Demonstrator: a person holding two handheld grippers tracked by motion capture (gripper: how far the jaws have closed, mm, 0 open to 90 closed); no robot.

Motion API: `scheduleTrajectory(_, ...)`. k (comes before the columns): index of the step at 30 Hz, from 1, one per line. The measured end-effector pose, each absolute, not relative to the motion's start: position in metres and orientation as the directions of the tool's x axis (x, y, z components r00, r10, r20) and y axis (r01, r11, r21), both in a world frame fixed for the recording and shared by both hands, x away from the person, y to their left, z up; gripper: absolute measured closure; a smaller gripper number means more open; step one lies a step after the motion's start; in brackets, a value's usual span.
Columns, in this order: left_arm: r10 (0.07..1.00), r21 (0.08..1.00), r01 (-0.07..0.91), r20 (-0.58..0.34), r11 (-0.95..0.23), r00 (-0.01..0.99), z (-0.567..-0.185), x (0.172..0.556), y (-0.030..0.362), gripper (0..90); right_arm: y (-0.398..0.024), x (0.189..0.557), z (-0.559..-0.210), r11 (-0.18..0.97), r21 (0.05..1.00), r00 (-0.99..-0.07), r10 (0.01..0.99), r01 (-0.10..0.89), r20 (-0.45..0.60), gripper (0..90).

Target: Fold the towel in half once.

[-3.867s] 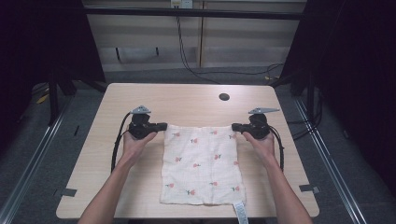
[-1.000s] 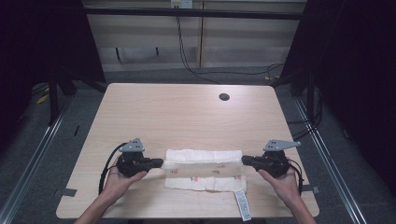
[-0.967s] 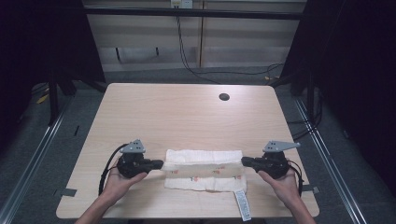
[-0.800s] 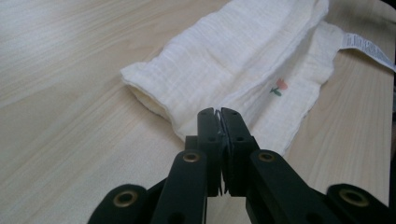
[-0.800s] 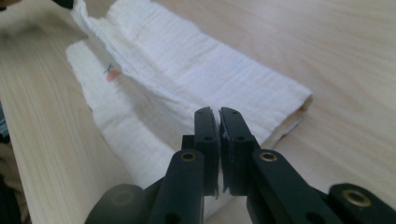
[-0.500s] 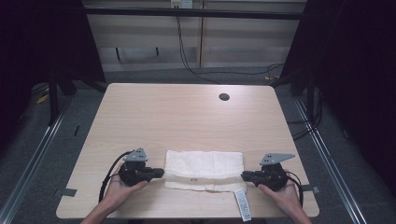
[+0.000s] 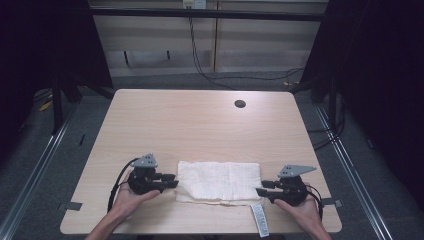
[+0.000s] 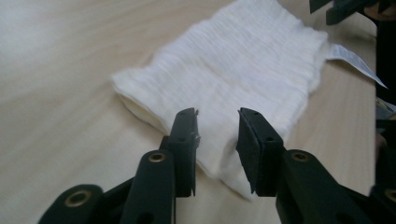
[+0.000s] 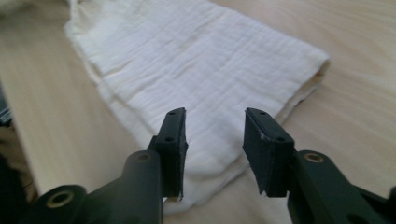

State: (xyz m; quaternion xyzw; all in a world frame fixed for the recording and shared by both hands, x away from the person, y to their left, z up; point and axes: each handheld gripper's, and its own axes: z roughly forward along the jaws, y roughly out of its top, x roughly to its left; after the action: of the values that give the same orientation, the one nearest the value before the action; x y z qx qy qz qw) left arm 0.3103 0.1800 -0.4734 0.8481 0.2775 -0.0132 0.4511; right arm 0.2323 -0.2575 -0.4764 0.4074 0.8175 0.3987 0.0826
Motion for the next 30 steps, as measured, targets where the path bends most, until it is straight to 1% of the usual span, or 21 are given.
scheduleTrajectory(2,0.461,0.765,0.482,-0.275,-0.427,0.844,-0.472,0.319,0.175,66.7,-0.254,0.241,-0.477,0.337,0.715,-0.637,0.746,0.612,0.193,54.2)
scheduleTrajectory(3,0.45,0.771,0.479,-0.281,-0.421,0.848,-0.471,0.322,0.174,65.4,-0.252,0.245,-0.478,0.335,0.709,-0.621,0.762,0.62,0.184,52.6)
scheduleTrajectory(5,0.437,0.779,0.48,-0.297,-0.403,0.849,-0.468,0.326,0.169,64.8,-0.249,0.253,-0.48,0.333,0.709,-0.614,0.77,0.622,0.177,51.8)
scheduleTrajectory(6,0.437,0.769,0.477,-0.287,-0.426,0.853,-0.468,0.327,0.165,65.3,-0.249,0.255,-0.482,0.34,0.706,-0.61,0.776,0.621,0.162,51.9)
scheduleTrajectory(7,0.439,0.761,0.476,-0.28,-0.441,0.854,-0.469,0.328,0.162,66.1,-0.248,0.259,-0.485,0.332,0.695,-0.585,0.795,0.638,0.157,51.8)
scheduleTrajectory(10,0.431,0.723,0.464,-0.251,-0.513,0.867,-0.482,0.327,0.151,68.8,-0.248,0.264,-0.491,0.343,0.672,-0.57,0.809,0.656,0.144,52.4)
scheduleTrajectory(11,0.429,0.714,0.469,-0.256,-0.521,0.866,-0.486,0.326,0.148,69.0,-0.248,0.264,-0.493,0.35,0.67,-0.572,0.809,0.654,0.137,55.6)
scheduleTrajectory(13,0.429,0.699,0.48,-0.268,-0.53,0.863,-0.493,0.325,0.145,68.4,-0.246,0.265,-0.494,0.365,0.664,-0.572,0.812,0.652,0.115,57.9)
scheduleTrajectory(14,0.433,0.698,0.489,-0.277,-0.523,0.858,-0.495,0.324,0.144,67.7,-0.245,0.266,-0.496,0.371,0.66,-0.576,0.809,0.653,0.115,61.4)
scheduleTrajectory(15,0.434,0.688,0.496,-0.283,-0.53,0.855,-0.497,0.322,0.142,65.6,-0.245,0.265,-0.496,0.383,0.665,-0.581,0.809,0.641,0.093,64.4)
scheduleTrajectory(16,0.435,0.689,0.492,-0.276,-0.532,0.857,-0.498,0.321,0.14,62.5,-0.245,0.266,-0.497,0.381,0.668,-0.58,0.809,0.639,0.094,67.9)
scheduleTrajectory(17,0.435,0.69,0.484,-0.264,-0.538,0.861,-0.499,0.32,0.139,62.4,-0.245,0.266,-0.497,0.384,0.668,-0.583,0.807,0.638,0.093,72.1)
scheduleTrajectory(18,0.44,0.691,0.485,-0.262,-0.536,0.859,-0.499,0.319,0.139,62.3,-0.245,0.265,-0.496,0.386,0.668,-0.585,0.806,0.636,0.092,74.1)
scheduleTrajectory(19,0.442,0.693,0.485,-0.261,-0.533,0.858,-0.5,0.318,0.138,62.3,-0.245,0.264,-0.496,0.388,0.668,-0.587,0.804,0.635,0.091,79.8)
scheduleTrajectory(21,0.427,0.693,0.468,-0.25,-0.549,0.869,-0.499,0.315,0.136,62.2,-0.246,0.263,-0.494,0.406,0.669,-0.583,0.811,0.622,0.05,82.8)
scheduleTrajectory(23,0.415,0.69,0.473,-0.267,-0.548,0.87,-0.499,0.314,0.135,62.0,-0.249,0.264,-0.494,0.398,0.668,-0.573,0.818,0.628,0.051,81.5)
scheduleTrajectory(24,0.42,0.692,0.483,-0.278,-0.537,0.864,-0.499,0.313,0.134,61.4,-0.251,0.264,-0.494,0.393,0.666,-0.569,0.82,0.634,0.057,78.9)
scheduleTrajectory(27,0.419,0.683,0.494,-0.292,-0.538,0.86,-0.496,0.315,0.135,54.9,-0.254,0.26,-0.486,0.324,0.685,-0.534,0.838,0.653,0.113,64.4)
scheduleTrajectory(28,0.412,0.689,0.491,-0.295,-0.533,0.862,-0.494,0.315,0.135,54.5,-0.252,0.255,-0.482,0.322,0.695,-0.543,0.831,0.643,0.118,61.9)
scheduleTrajectory(30,0.419,0.7,0.471,-0.263,-0.537,0.869,-0.488,0.319,0.138,54.2,-0.244,0.244,-0.475,0.322,0.719,-0.574,0.809,0.616,0.13,59.9)
